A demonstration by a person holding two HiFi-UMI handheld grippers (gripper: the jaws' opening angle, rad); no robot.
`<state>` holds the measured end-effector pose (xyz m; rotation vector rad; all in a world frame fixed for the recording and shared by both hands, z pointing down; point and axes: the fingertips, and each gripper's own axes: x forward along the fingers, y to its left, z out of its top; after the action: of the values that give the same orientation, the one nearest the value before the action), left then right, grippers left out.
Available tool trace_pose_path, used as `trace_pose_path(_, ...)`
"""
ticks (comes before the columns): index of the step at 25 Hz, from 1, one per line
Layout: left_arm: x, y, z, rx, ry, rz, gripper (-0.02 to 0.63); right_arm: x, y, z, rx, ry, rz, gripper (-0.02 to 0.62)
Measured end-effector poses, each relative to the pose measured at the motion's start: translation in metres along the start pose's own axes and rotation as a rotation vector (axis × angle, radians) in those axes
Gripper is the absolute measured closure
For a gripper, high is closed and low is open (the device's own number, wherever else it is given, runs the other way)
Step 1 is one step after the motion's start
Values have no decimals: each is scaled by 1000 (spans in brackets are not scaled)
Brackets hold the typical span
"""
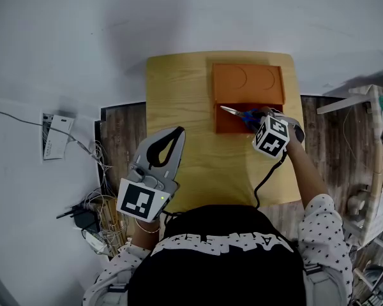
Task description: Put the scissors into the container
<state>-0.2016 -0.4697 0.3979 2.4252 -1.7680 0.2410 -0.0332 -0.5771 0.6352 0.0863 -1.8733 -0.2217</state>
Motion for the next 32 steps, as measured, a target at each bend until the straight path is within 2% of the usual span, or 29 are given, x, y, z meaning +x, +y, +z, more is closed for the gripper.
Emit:
trace_pose_path(13,0,3,-2,-8,9,11,604,16,-2,-4,-34,32,58,495)
trace_pose_path(17,-2,4,-2,-4,10,18,604,21,-1,-5,-13,34,92,494)
trace_pose_path(23,-2,6,-3,-4,17,27,604,20,-2,-5,15,-2,118,492)
trace_pose_path(29,-1,3,-2,2,22,22,604,15,-6,-4,60,-55,106,450)
trace_pose_path(32,0,1,-2,6,21,17,604,9,-7,-3,90,-78,95,457)
